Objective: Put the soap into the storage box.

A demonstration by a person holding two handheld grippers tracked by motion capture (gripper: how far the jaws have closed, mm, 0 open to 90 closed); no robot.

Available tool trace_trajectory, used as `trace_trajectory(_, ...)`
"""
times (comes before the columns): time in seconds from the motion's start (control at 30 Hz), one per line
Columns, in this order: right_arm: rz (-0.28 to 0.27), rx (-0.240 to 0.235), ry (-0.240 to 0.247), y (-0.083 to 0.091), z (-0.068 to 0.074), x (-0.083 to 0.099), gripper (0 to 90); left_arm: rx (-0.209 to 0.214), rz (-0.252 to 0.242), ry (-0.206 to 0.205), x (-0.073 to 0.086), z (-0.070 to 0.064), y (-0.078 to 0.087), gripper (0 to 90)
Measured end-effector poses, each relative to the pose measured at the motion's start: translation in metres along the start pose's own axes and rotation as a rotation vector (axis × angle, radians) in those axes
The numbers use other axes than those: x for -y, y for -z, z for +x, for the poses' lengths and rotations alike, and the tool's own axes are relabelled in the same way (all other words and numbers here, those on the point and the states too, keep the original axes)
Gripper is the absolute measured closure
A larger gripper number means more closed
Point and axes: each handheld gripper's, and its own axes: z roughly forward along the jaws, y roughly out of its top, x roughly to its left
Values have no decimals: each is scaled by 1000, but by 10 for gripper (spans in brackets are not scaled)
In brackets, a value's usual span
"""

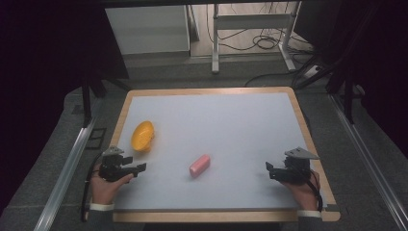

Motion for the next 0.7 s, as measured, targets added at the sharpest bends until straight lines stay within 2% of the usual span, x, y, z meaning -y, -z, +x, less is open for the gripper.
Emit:
trace_trajectory(0.17,-6,1,18,1,0,1,82,-2,1,3,0,0,1,285)
trace_trajectory(0.43,-17,5,3,6,-3,0,83,4,0,-5,0,-3,2,286)
trace_trajectory(0.7,-25,-3,-10,8,-6,2,86,-27,-20,2,-2,-4,5,286)
